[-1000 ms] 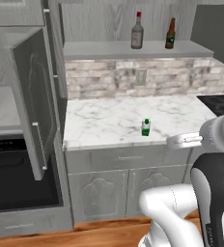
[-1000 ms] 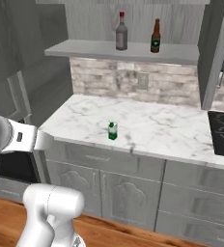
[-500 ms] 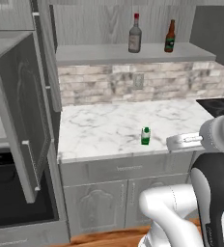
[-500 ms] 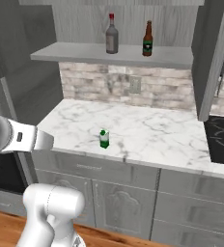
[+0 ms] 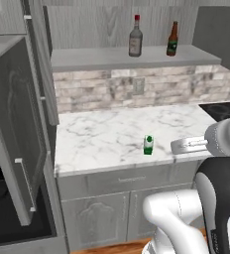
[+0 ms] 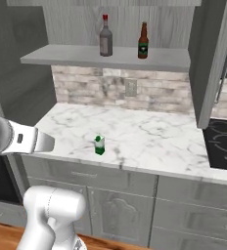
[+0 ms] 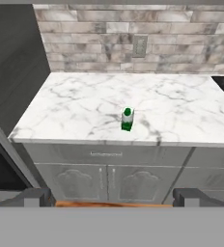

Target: Sort all alcoholic drinks to one cabinet, and non-alcoholic drinks to the other.

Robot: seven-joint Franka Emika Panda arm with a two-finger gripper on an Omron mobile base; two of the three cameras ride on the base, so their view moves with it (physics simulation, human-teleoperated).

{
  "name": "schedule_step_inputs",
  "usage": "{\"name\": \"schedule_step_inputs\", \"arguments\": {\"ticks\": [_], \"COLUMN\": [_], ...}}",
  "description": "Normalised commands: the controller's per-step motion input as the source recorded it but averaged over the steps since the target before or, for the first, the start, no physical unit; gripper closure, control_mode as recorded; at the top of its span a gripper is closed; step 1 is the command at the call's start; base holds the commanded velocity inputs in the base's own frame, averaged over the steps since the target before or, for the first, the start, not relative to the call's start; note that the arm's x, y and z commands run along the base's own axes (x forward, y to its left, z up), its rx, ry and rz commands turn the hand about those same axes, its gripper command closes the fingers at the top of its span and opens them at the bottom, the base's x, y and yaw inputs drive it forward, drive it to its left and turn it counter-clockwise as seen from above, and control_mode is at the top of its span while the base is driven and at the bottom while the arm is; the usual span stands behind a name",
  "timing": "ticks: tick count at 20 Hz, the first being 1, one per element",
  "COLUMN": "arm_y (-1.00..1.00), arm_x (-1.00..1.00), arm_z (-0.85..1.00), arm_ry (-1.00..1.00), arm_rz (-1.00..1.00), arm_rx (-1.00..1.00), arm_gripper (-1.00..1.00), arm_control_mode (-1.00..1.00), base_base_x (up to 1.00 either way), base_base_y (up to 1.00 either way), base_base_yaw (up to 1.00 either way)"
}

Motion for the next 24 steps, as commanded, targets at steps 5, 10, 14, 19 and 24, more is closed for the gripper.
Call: {"name": "schedule_step_inputs", "arguments": {"ticks": [5,10,14,19,24], "arm_y": [0.0,0.0,0.0,0.0,0.0], "arm_x": [0.0,0.0,0.0,0.0,0.0], "arm_z": [0.0,0.0,0.0,0.0,0.0], "arm_ry": [0.0,0.0,0.0,0.0,0.0], "arm_rz": [0.0,0.0,0.0,0.0,0.0], "arm_rx": [0.0,0.0,0.0,0.0,0.0], "arm_gripper": [-1.0,-1.0,-1.0,-1.0,-1.0], "arm_control_mode": [1.0,1.0,1.0,1.0,1.0], "base_base_x": [0.25,0.26,0.19,0.13,0.01], "base_base_y": [-0.13,-0.16,-0.05,0.0,0.0], "base_base_yaw": [-0.07,-0.07,-0.06,-0.03,0.0]}}
